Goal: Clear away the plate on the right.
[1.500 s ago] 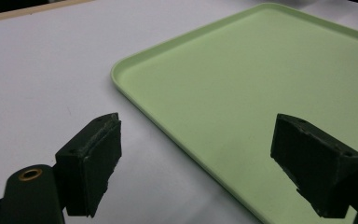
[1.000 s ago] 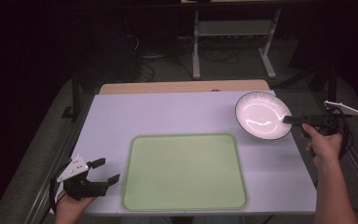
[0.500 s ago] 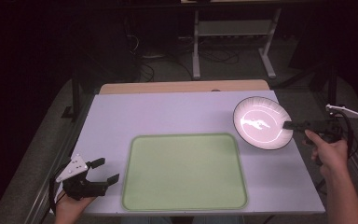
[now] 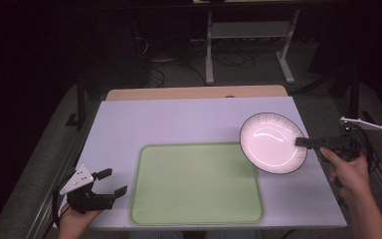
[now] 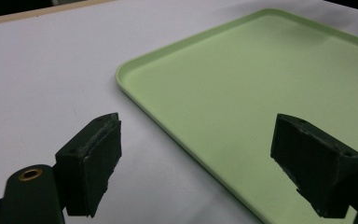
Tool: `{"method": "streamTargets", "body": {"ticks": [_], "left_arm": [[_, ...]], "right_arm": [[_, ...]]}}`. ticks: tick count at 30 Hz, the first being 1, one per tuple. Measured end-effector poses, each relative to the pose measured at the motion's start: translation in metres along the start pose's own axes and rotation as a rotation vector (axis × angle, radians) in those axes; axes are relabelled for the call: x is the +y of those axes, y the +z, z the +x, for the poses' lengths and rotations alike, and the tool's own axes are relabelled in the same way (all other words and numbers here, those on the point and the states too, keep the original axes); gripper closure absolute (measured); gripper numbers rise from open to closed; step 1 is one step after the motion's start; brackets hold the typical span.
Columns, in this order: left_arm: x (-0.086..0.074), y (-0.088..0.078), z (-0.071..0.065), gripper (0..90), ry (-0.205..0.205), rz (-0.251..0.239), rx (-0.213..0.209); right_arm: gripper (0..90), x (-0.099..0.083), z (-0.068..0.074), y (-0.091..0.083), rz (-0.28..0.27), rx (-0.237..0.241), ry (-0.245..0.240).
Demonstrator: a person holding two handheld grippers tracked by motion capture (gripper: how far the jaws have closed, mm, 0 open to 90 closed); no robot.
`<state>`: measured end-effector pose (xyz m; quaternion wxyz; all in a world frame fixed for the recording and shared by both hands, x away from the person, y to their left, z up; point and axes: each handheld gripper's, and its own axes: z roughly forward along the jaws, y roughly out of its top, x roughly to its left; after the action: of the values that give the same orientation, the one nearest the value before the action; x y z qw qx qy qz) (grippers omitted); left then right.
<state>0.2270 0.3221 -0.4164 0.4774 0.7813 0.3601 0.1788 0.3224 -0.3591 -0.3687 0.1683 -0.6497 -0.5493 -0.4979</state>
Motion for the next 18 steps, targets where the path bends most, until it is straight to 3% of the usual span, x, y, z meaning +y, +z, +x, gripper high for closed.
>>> {"method": "streamTargets", "body": {"ticks": [18], "left_arm": [[0.0, 0.0, 0.0, 16.0, 0.001, 0.0, 0.002]], "right_arm": [[81.2, -0.014, 0.052, 0.033, 0.086, 0.066, -0.083]]}}
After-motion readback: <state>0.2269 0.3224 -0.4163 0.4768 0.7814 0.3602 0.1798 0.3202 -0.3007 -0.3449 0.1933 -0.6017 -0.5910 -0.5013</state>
